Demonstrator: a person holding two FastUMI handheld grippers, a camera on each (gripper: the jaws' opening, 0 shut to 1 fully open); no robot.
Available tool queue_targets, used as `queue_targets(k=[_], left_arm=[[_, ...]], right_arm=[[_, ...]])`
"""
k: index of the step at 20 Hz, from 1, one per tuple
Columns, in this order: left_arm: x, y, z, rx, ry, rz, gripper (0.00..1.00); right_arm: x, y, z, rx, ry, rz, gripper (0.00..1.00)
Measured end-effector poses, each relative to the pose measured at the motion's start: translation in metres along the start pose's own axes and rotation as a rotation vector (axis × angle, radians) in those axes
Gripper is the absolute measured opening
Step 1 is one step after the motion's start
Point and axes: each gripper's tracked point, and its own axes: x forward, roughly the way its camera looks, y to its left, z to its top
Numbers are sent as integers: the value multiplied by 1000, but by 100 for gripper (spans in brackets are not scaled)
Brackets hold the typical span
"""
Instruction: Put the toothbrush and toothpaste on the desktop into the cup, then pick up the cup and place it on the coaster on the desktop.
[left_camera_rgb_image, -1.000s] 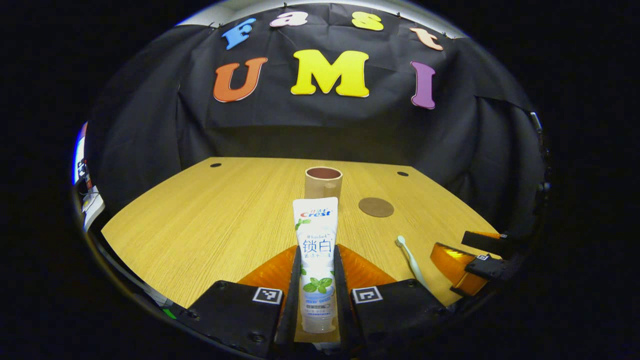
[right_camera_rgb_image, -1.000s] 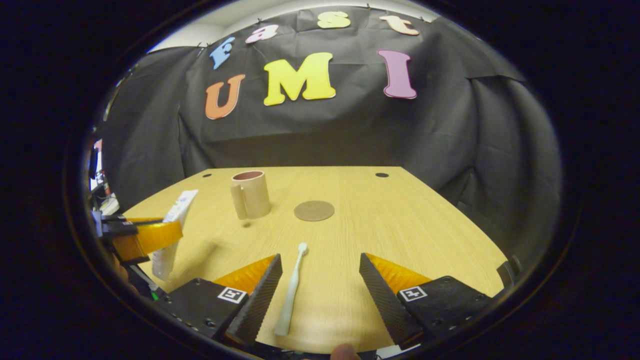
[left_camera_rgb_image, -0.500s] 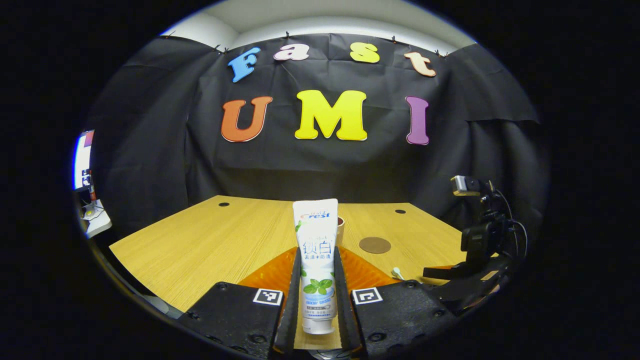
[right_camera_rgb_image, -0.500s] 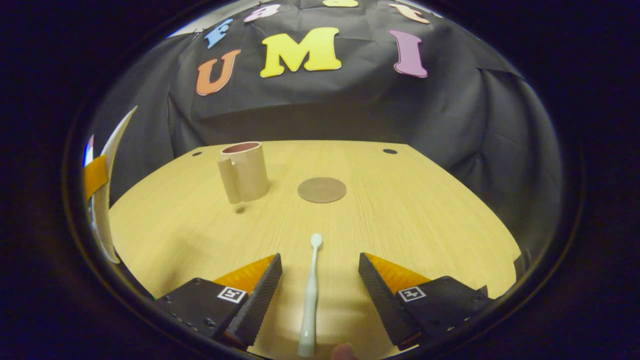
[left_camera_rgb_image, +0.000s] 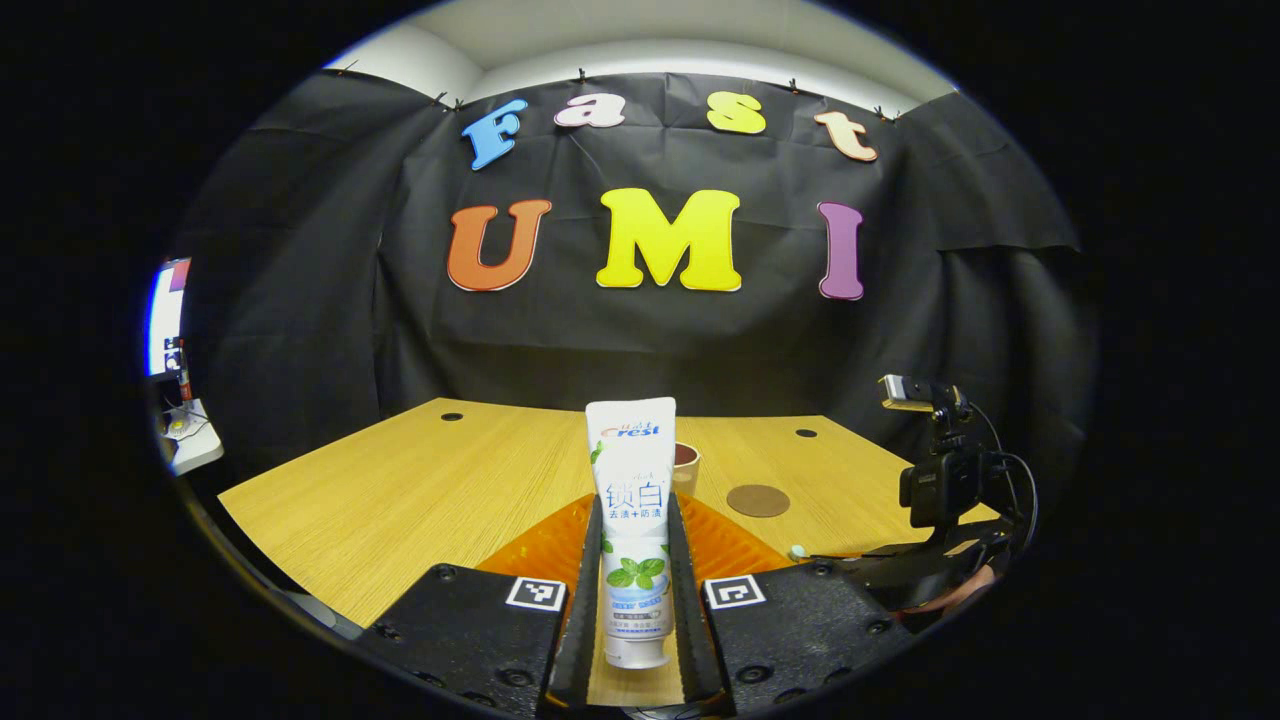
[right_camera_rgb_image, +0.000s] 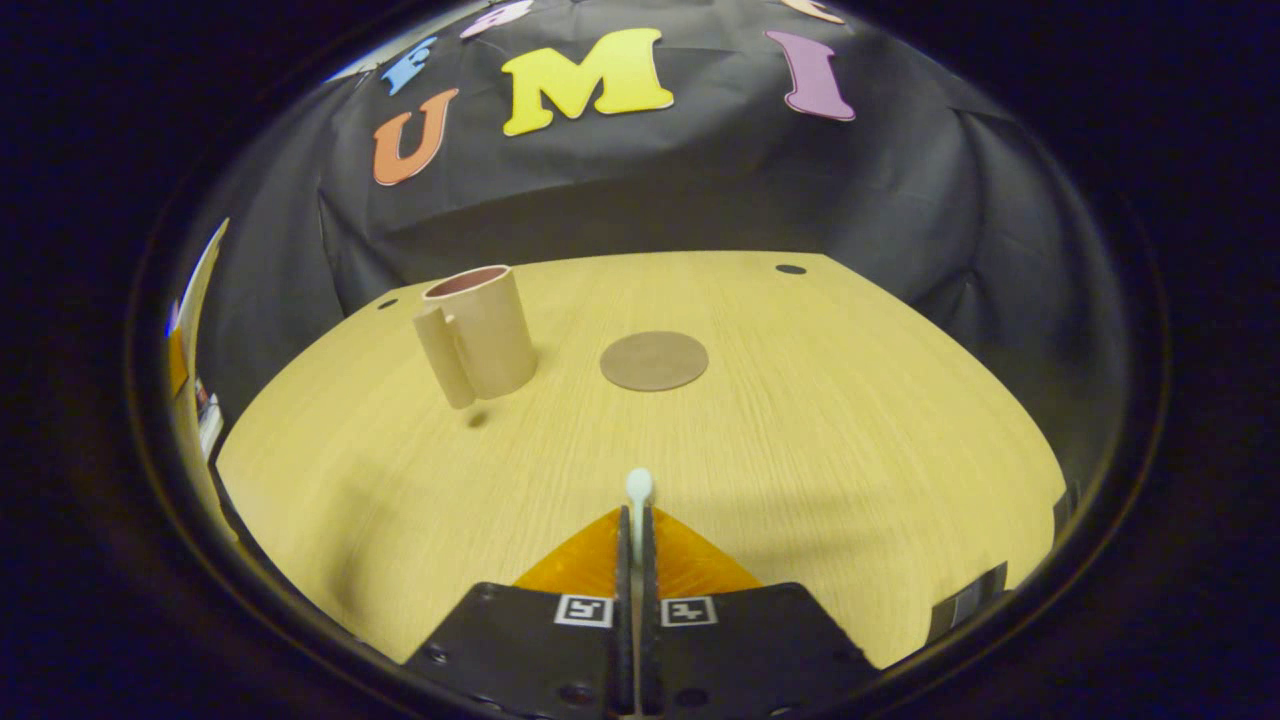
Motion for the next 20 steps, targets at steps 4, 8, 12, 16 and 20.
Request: queue_targets(k=[4, 8, 12, 16, 20], left_arm=[[9, -2, 6, -16, -20, -1, 36], [28, -7, 21, -4, -50, -15, 36], [58, -19, 41, -14, -93, -48, 33], [99, -27, 74, -10, -183, -67, 36], [147, -32, 89, -57, -236, -104, 36]], right_arm=[[-3, 0, 3, 7, -9, 31, 0], [-18, -3, 23, 0, -74, 69, 0], [-39, -11, 37, 15, -116, 107, 0], [-60, -32, 51, 20, -163, 99, 0], [-77, -64, 63, 51, -205, 66, 0]])
